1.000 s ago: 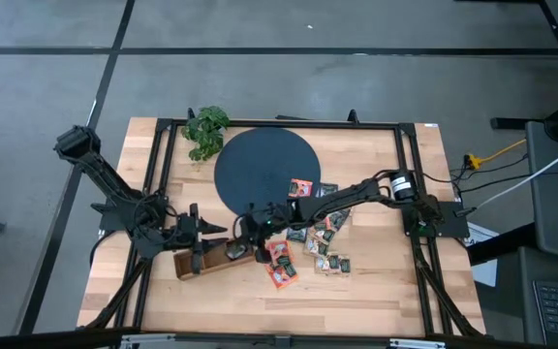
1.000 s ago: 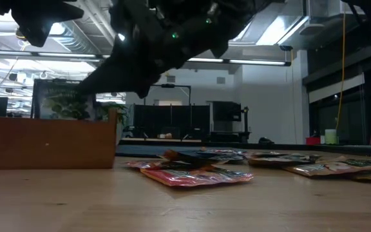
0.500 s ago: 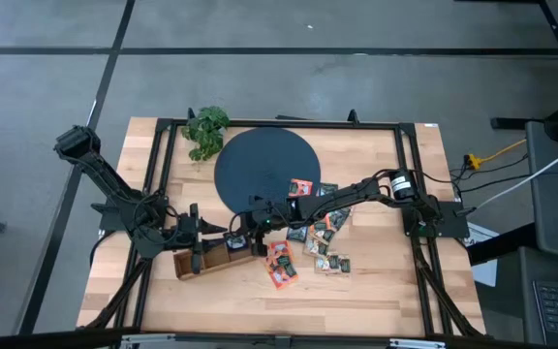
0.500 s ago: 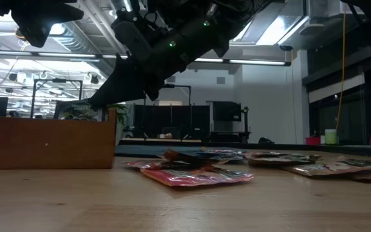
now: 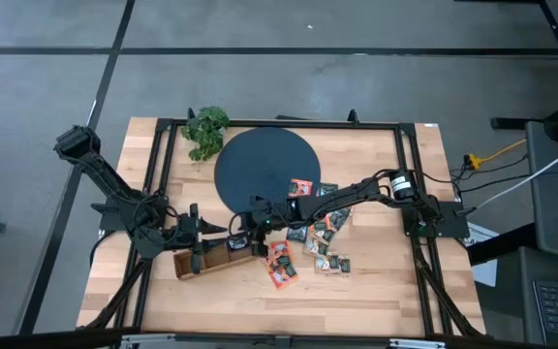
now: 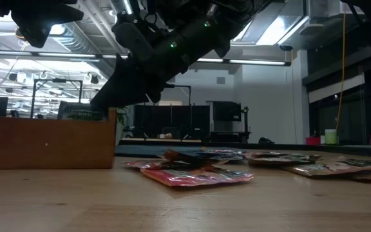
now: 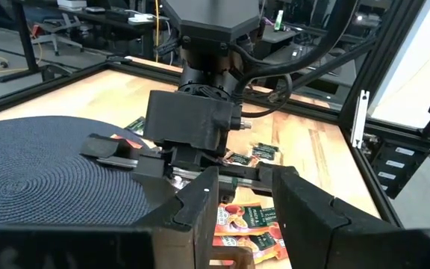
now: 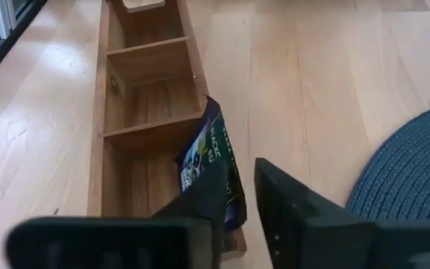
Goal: Pick & Place Tea
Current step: Put the purple tea bag into the right section of the wooden organizer, then adjust the wooden organizer
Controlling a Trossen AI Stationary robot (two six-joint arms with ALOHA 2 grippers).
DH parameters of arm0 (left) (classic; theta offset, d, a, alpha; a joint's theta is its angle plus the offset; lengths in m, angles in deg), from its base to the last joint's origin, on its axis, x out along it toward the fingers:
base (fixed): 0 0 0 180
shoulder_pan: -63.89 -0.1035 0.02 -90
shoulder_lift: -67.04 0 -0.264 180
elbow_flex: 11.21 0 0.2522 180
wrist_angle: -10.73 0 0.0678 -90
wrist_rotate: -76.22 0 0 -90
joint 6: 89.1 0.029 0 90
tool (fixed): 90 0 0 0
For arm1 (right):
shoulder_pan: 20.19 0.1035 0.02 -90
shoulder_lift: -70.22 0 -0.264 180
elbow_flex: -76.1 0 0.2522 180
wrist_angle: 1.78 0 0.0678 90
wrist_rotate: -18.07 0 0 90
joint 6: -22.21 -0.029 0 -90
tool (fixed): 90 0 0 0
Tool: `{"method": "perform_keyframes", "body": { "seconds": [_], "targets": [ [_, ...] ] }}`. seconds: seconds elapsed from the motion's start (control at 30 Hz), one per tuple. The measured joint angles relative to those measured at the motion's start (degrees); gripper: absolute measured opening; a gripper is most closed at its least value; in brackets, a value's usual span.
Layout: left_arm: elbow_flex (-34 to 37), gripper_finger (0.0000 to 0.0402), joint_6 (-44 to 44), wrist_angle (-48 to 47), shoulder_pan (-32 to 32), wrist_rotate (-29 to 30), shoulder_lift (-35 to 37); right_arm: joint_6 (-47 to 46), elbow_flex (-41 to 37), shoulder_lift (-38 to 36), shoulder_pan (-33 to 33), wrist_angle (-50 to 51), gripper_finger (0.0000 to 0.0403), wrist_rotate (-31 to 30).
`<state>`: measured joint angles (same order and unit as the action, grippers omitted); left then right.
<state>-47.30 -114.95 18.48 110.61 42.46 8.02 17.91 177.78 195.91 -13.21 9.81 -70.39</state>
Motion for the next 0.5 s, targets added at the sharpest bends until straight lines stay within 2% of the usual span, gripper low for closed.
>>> {"method": "perform_keyframes", "body": {
  "seconds": [0.17,0.3,0.37,0.5],
  "targets": [
    [0.00,0.0123,-0.60,0.00,0.00,0.00,0.00,0.10,-0.09,-0.85,0.02,1.20,0.0129,0.27],
    [0.00,0.0123,-1.99,0.02,-0.04,0.02,0.00,1.56,-0.09,-4.70,-0.02,3.71,0.0145,5.57],
    [0.00,0.0123,-2.37,0.18,-0.13,0.08,0.00,3.41,-0.09,-7.60,-0.02,7.93,0.0148,7.53],
    [0.00,0.0123,-4.80,0.51,-1.86,-1.49,0.00,6.07,-1.25,-12.35,0.04,16.21,0.0149,7.60]
  ]
}}
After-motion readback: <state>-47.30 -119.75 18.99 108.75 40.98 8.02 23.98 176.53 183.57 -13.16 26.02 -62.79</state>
